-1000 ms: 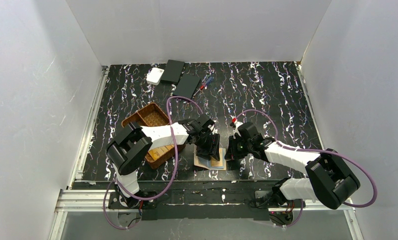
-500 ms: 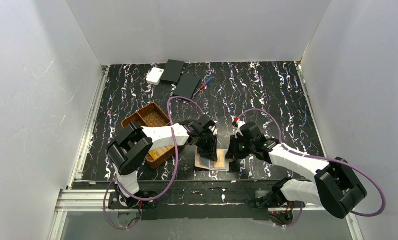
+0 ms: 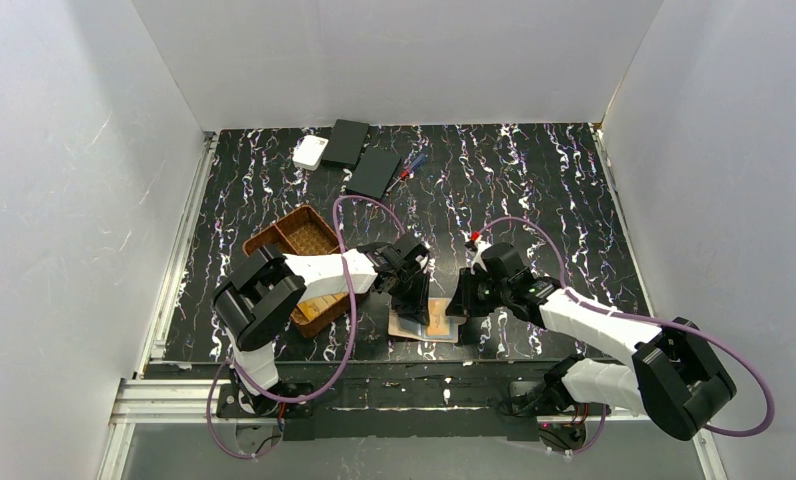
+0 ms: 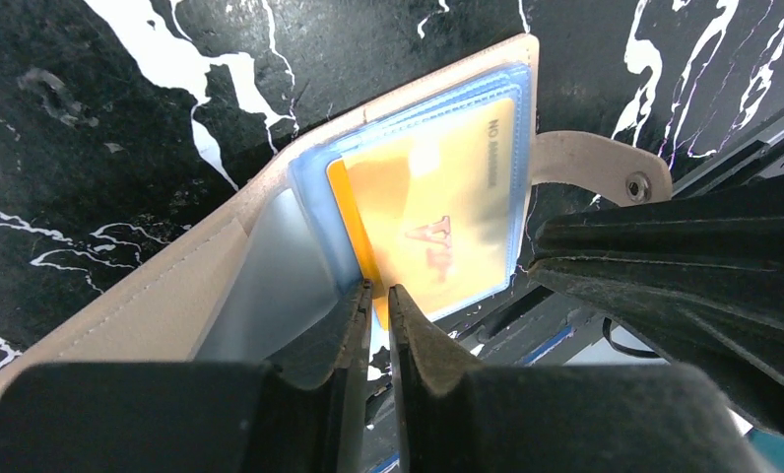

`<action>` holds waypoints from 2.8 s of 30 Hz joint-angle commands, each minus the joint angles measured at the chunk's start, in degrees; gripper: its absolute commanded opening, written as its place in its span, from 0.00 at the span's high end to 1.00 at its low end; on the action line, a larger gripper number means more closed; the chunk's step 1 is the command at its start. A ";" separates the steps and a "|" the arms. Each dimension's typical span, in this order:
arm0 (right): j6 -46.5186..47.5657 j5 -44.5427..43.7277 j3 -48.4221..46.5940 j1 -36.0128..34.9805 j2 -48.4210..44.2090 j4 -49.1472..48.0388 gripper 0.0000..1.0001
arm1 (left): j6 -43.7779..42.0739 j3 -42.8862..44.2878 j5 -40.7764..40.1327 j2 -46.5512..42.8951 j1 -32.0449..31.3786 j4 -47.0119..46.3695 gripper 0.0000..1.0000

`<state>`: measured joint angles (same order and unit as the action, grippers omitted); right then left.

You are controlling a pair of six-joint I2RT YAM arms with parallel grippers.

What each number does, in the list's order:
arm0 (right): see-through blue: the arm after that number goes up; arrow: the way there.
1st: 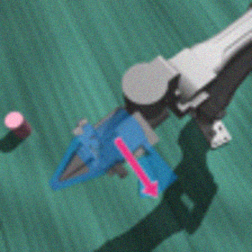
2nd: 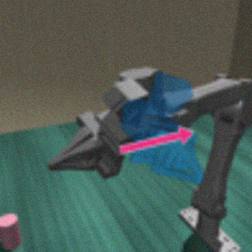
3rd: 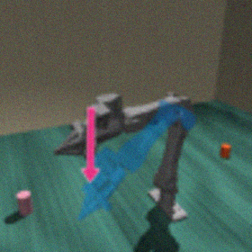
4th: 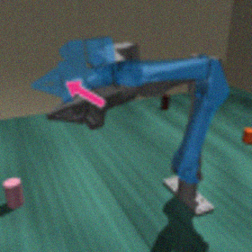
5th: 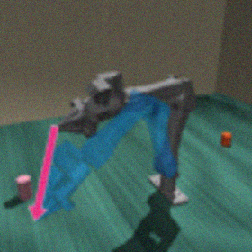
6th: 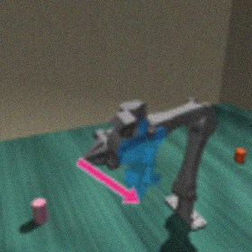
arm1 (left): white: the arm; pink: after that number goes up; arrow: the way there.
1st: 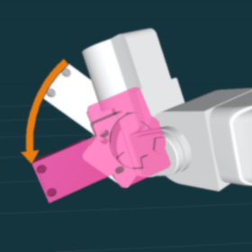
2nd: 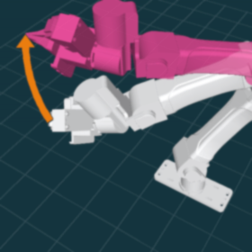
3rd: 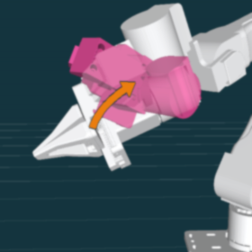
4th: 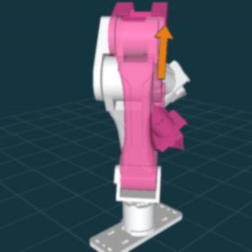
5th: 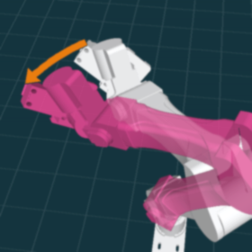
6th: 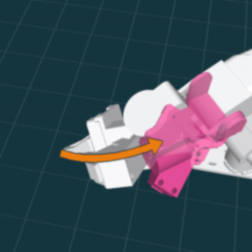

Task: Put the credit cards into the card holder
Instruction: Insert the credit card into the card holder, then turn over the card slot in the card holder.

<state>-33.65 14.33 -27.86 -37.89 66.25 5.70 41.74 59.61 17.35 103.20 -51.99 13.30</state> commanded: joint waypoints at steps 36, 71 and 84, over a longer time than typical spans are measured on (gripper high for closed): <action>-5.01 4.62 2.15 1.25 1.38 -7.48 0.74 | -0.31 -3.00 -1.44 0.21 -0.24 0.61 1.00; -2.83 7.78 -0.20 1.26 2.63 -6.71 0.88 | -1.61 0.31 -1.61 -8.42 0.26 6.08 0.80; -1.07 13.27 -3.30 0.95 4.40 -7.01 0.69 | -1.23 -3.88 -2.81 -25.79 4.21 12.13 0.68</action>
<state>-35.70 25.56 -28.51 -36.48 70.65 -1.29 41.12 56.85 16.34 83.45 -49.18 20.90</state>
